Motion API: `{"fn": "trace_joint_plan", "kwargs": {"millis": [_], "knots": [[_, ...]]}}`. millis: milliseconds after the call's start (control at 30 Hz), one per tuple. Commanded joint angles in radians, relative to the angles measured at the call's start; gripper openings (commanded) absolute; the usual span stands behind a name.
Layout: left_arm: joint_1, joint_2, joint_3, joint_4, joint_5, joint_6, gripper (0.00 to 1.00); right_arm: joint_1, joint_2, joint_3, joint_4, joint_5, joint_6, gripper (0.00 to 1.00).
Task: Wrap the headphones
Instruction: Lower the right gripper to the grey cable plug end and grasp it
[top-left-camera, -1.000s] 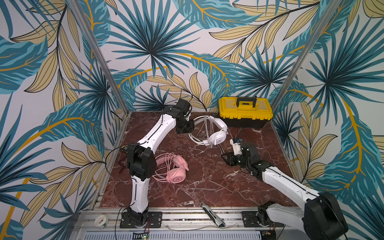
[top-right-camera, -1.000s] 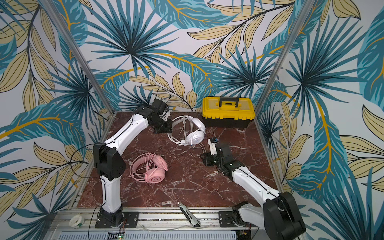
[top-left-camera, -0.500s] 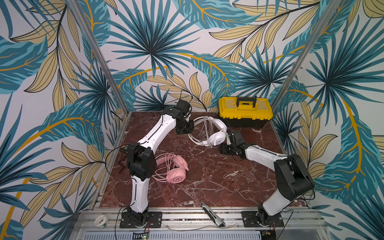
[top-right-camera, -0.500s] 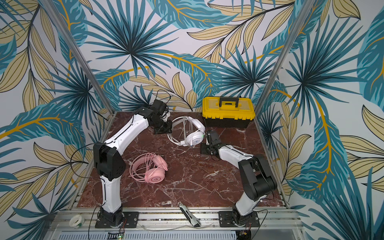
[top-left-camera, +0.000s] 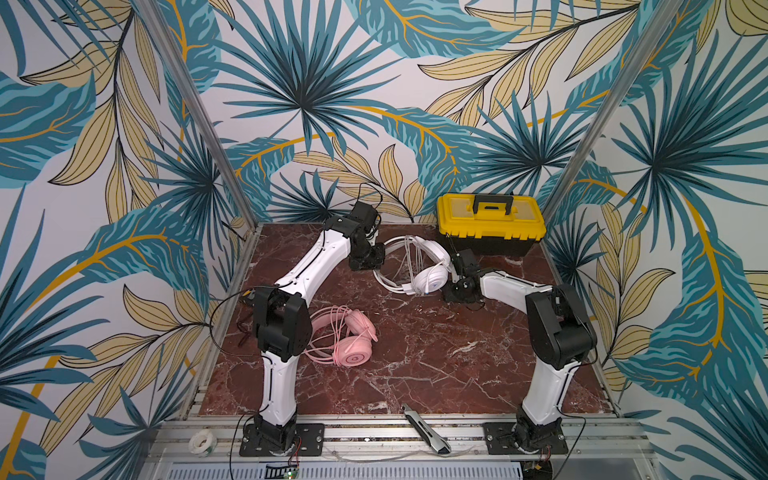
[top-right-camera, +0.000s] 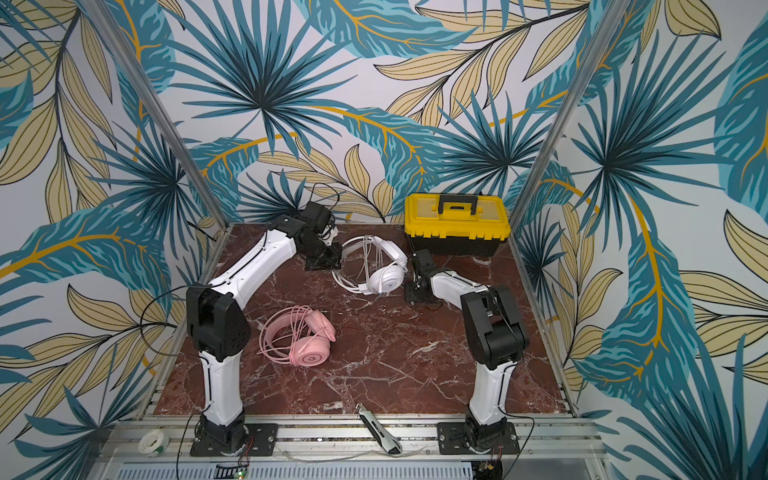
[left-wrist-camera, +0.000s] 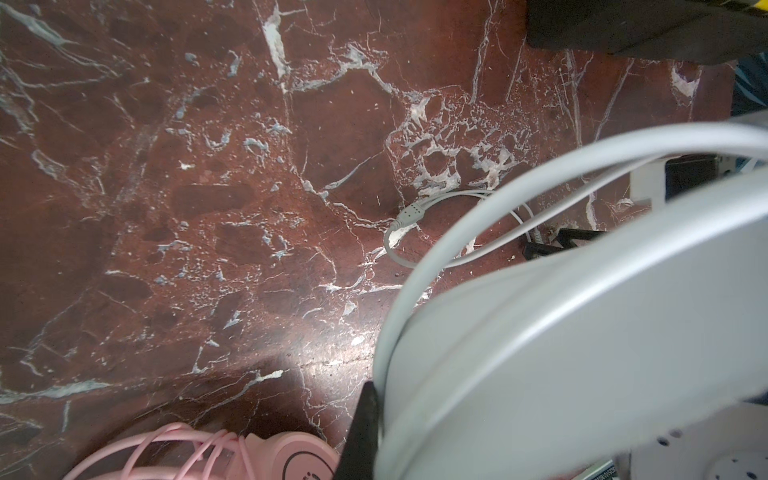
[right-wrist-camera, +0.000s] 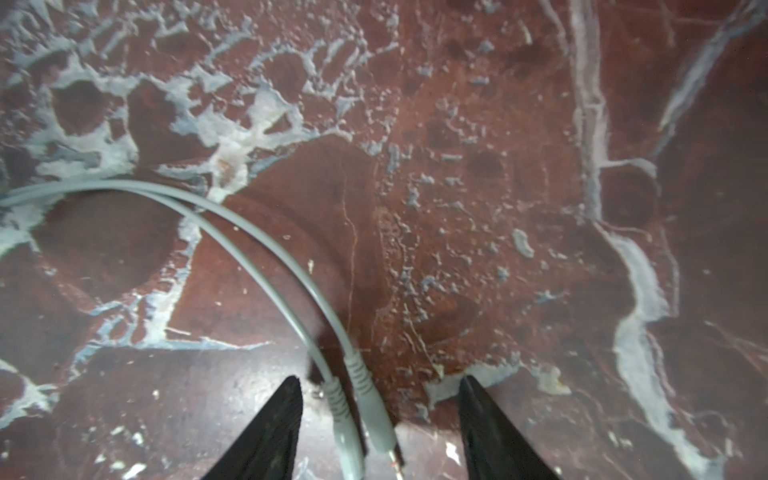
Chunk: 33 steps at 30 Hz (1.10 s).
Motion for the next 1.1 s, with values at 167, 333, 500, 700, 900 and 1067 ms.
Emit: {"fn": "trace_joint_plan", "kwargs": {"millis": [167, 333, 500, 700, 900, 1067], "knots": [[0.007, -0.068, 0.012, 0.040, 0.039, 0.000, 0.00, -0.001, 0.105, 0.093, -0.150, -0.053, -0.008, 0.51], [0.014, -0.084, 0.009, 0.041, 0.032, 0.001, 0.00, 0.003, 0.128, 0.120, -0.215, -0.058, 0.025, 0.39], [0.033, -0.104, -0.005, 0.041, 0.038, 0.002, 0.00, 0.017, 0.141, 0.132, -0.302, -0.045, 0.076, 0.34], [0.037, -0.111, -0.013, 0.040, 0.042, 0.007, 0.00, 0.038, 0.142, 0.130, -0.357, -0.020, 0.103, 0.30], [0.039, -0.106, -0.014, 0.040, 0.044, 0.005, 0.00, 0.065, 0.194, 0.201, -0.451, 0.020, 0.094, 0.20], [0.041, -0.106, -0.026, 0.046, 0.036, -0.002, 0.00, 0.065, 0.110, 0.094, -0.371, 0.009, 0.140, 0.13]]}}
